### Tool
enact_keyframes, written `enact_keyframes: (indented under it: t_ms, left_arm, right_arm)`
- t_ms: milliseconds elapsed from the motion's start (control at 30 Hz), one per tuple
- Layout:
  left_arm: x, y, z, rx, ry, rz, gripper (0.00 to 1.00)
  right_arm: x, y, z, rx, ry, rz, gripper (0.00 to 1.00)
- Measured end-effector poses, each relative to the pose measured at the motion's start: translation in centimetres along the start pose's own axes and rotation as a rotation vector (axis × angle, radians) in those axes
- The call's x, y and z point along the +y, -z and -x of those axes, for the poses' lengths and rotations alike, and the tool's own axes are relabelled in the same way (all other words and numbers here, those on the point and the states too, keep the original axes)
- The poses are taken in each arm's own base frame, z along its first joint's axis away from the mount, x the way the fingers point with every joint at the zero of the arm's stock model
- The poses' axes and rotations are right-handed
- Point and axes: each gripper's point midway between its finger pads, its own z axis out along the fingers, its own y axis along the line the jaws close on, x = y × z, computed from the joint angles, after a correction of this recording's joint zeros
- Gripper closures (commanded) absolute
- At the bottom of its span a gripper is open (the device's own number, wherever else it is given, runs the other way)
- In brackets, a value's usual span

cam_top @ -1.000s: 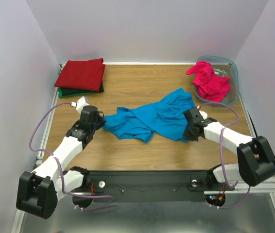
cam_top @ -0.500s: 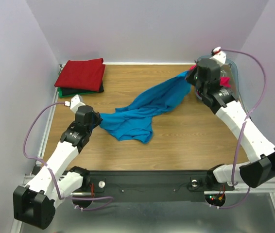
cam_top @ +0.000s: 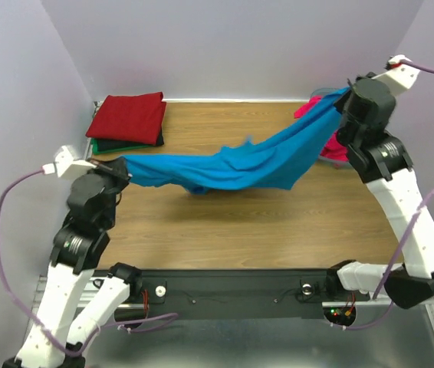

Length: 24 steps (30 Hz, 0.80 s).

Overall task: Fold and stack the t-shirts
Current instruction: Flatten the tshirt out

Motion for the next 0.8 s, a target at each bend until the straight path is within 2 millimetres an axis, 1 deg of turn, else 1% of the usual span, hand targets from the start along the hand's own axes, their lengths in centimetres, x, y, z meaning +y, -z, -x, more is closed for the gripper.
enact_keyframes:
  t_ms: [167,267,367,433,467,533,600,667,700,767,800]
  left_arm:
    - [-1.5,4.6,5.3,-0.112,0.076,-0.089,1.0]
    - [-2.8,8.1,9.1,-0.194,0.135,-0.166,1.0]
    - [-3.4,10.0,11.1,-0.234,0.165,-0.204,1.0]
    - [-3.5,10.4,11.5,-0.24,0.169,-0.21,1.0]
    - [-3.5,10.4,11.4,-0.238,0.168,-0.209,1.0]
    - [-3.3,10.1,11.0,-0.224,0.158,-0.198,1.0]
    - [-3.4,9.5,10.7,-0.213,0.15,-0.187,1.0]
    - [-3.3,8.0,9.7,-0.195,0.136,-0.157,1.0]
    - [-3.2,6.8,8.9,-0.18,0.126,-0.13,1.0]
    - [-2.4,2.6,5.5,-0.105,0.075,-0.035,1.0]
    - [-2.0,1.4,4.5,-0.084,0.061,-0.006,1.0]
  right_arm:
    - [-3.3,3.3,4.9,-0.085,-0.027,-0.024,1.0]
    - [-5.1,5.3,7.3,-0.129,-0.064,-0.024,0.99]
    - [-6.4,7.0,9.5,-0.165,-0.097,-0.018,0.99]
    - [-6.8,7.6,10.5,-0.179,-0.112,-0.013,1.0]
    - [-6.9,7.9,11.0,-0.189,-0.12,-0.01,1.0]
    - [-6.9,8.1,11.5,-0.197,-0.122,-0.009,1.0]
    - [-6.7,7.6,11.2,-0.189,-0.104,-0.018,1.0]
    - [-6.0,6.8,10.2,-0.171,-0.078,-0.026,1.0]
    - [-5.5,6.0,9.3,-0.154,-0.056,-0.032,1.0]
    - [-4.0,3.8,6.2,-0.102,0.008,-0.05,1.0]
    - [-3.5,2.9,4.9,-0.081,0.032,-0.058,1.0]
